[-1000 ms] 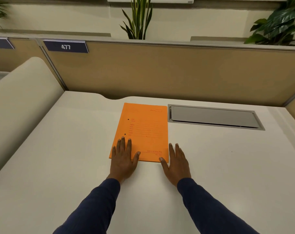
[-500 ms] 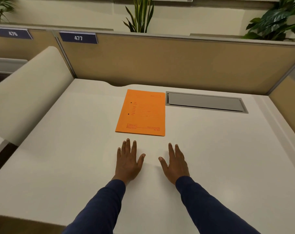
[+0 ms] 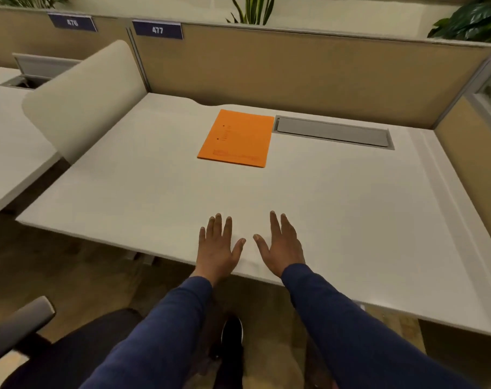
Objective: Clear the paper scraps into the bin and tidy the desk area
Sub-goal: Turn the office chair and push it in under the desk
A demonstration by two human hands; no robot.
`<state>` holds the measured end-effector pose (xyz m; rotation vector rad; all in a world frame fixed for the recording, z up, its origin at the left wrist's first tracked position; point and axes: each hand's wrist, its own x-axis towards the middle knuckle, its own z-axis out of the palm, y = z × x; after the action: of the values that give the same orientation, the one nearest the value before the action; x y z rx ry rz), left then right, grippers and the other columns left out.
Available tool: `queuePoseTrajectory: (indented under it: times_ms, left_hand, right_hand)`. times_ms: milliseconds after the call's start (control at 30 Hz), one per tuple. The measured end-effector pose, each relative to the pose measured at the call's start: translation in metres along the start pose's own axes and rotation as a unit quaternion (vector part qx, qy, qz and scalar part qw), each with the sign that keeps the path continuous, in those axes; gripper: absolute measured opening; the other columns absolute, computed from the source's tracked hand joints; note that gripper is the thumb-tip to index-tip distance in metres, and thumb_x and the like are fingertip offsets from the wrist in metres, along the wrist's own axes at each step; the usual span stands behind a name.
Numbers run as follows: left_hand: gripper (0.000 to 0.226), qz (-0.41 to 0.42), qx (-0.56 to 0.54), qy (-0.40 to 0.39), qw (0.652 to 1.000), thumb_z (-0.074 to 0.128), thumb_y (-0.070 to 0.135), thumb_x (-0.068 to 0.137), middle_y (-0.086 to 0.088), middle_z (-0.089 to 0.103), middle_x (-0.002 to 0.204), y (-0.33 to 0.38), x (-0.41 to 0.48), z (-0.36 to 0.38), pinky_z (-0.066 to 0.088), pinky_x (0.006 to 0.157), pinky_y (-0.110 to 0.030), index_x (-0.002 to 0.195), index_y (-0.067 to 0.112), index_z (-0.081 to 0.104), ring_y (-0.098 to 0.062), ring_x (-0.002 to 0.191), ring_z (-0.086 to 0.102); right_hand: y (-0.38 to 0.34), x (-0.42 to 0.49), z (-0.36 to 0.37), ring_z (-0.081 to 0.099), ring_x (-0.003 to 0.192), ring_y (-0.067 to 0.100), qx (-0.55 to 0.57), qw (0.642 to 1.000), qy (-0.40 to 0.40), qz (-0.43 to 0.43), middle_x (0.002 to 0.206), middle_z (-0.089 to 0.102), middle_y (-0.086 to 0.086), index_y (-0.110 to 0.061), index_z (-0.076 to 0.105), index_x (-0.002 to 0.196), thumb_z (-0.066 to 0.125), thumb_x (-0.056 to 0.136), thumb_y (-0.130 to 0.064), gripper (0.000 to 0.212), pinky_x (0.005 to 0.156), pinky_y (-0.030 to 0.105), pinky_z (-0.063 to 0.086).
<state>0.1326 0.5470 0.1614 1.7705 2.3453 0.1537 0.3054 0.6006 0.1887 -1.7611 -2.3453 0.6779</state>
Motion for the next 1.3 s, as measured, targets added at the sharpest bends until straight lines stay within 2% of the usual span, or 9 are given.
queuePoseTrajectory:
  times_ms: [233, 400, 567, 733, 967, 1300]
  left_hand:
    - [0.077, 0.009, -0.021, 0.006, 1.0, 0.027, 0.064, 0.1, -0.014, 0.007, 0.169, 0.018, -0.095, 0.004, 0.011, 0.125, -0.054, 0.161, 0.018, 0.013, -0.032, 0.156, 0.004]
    - [0.078, 0.02, -0.017, 0.0, 1.0, 0.023, 0.065, 0.1, -0.013, 0.004, 0.169, 0.02, -0.132, 0.002, 0.007, 0.126, -0.052, 0.162, 0.019, 0.009, -0.031, 0.156, 0.0]
    - [0.075, 0.053, -0.041, 0.007, 0.998, 0.03, 0.061, 0.101, -0.013, 0.013, 0.168, 0.016, -0.168, -0.001, 0.008, 0.126, -0.052, 0.161, 0.017, 0.017, -0.031, 0.156, 0.007]
    - [0.075, 0.073, -0.05, -0.019, 0.996, 0.027, 0.062, 0.102, -0.012, 0.008, 0.169, -0.013, -0.212, 0.003, 0.004, 0.125, -0.049, 0.162, 0.02, 0.011, -0.029, 0.156, 0.002]
    - [0.076, 0.099, -0.034, -0.045, 0.993, 0.022, 0.066, 0.1, -0.012, 0.011, 0.169, -0.066, -0.271, 0.006, 0.006, 0.125, -0.05, 0.161, 0.022, 0.012, -0.029, 0.156, 0.005]
    - [0.075, 0.143, -0.035, -0.052, 0.988, 0.029, 0.061, 0.101, -0.015, 0.016, 0.167, -0.09, -0.34, -0.011, 0.01, 0.125, -0.052, 0.161, 0.017, 0.016, -0.031, 0.156, 0.009]
  right_hand:
    - [0.022, -0.088, -0.001, 0.013, 0.153, 0.03, 0.007, 1.0, -0.008, 0.005, 0.169, 0.003, 0.008, -0.028, 0.002, 0.16, 0.038, 0.098, -0.064, 0.081, 0.119, 0.049, 0.026]
    - [0.021, -0.133, 0.003, 0.013, 0.154, 0.031, 0.008, 1.0, -0.001, 0.014, 0.169, 0.004, 0.008, -0.028, 0.001, 0.16, 0.038, 0.097, -0.066, 0.082, 0.122, 0.047, 0.024]
    - [0.015, -0.182, 0.016, 0.015, 0.153, 0.031, 0.009, 0.999, 0.021, 0.033, 0.168, 0.01, 0.01, -0.026, 0.006, 0.16, 0.037, 0.097, -0.065, 0.08, 0.12, 0.049, 0.028]
    - [-0.007, -0.234, 0.042, 0.013, 0.154, 0.032, 0.02, 0.997, 0.03, 0.073, 0.168, 0.008, 0.008, -0.027, 0.006, 0.161, 0.037, 0.098, -0.064, 0.079, 0.12, 0.049, 0.027]
    - [-0.045, -0.31, 0.082, 0.017, 0.152, 0.033, 0.037, 0.992, 0.056, 0.111, 0.168, 0.011, 0.011, -0.025, 0.007, 0.161, 0.037, 0.099, -0.062, 0.078, 0.117, 0.048, 0.029]
    - [-0.083, -0.391, 0.104, 0.018, 0.152, 0.034, 0.052, 0.985, 0.087, 0.137, 0.167, 0.014, 0.013, -0.023, 0.01, 0.161, 0.038, 0.098, -0.062, 0.079, 0.117, 0.046, 0.027]
